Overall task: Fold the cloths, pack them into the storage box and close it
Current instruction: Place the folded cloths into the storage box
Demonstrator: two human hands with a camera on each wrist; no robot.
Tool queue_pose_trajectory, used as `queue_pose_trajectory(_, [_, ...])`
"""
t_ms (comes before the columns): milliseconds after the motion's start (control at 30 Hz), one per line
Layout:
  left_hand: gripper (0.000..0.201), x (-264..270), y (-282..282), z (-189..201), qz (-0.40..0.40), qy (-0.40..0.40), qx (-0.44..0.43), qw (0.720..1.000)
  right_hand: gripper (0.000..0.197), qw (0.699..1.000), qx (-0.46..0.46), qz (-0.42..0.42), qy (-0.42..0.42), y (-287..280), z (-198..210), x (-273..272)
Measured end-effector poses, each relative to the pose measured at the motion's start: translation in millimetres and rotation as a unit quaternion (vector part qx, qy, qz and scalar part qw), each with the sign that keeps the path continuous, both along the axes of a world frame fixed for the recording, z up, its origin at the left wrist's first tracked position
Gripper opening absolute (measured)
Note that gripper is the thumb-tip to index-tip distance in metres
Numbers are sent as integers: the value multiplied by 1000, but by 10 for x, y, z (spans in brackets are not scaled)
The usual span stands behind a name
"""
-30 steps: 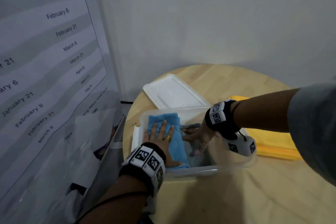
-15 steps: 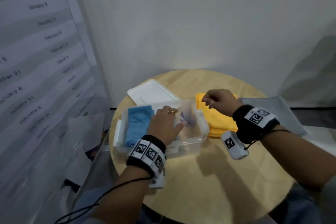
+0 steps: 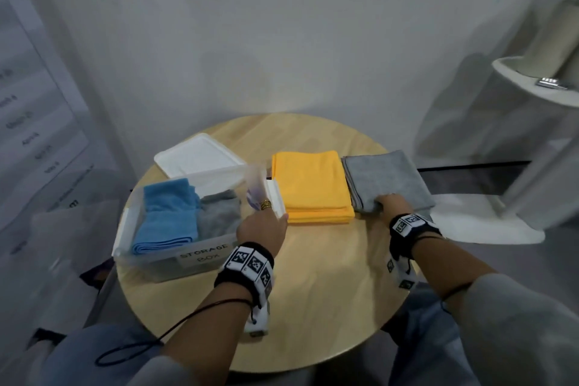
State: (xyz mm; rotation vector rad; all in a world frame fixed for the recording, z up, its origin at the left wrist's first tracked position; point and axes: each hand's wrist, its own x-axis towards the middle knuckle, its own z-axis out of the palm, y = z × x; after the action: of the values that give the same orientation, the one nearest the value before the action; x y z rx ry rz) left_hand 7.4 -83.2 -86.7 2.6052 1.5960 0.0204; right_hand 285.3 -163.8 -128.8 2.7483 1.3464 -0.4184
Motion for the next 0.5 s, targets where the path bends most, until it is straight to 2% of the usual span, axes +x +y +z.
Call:
queue_pose_trajectory(267, [58, 34, -21, 19, 17, -5, -15, 1000, 25, 998, 51, -41, -14, 38, -56, 76])
queue_pose_trajectory(333, [57, 38, -13, 14, 16, -6, -13, 1000, 23, 997, 65, -52, 8, 36, -48, 78])
queue_pose_trajectory(400, [56, 33, -18, 18, 14, -10, -14, 1000, 30, 995, 74, -47, 56, 7, -21, 90])
queue_pose_trajectory(500, [53, 24, -12, 7, 8, -9, -14, 1000, 38, 983, 147, -54, 93, -46, 44, 155])
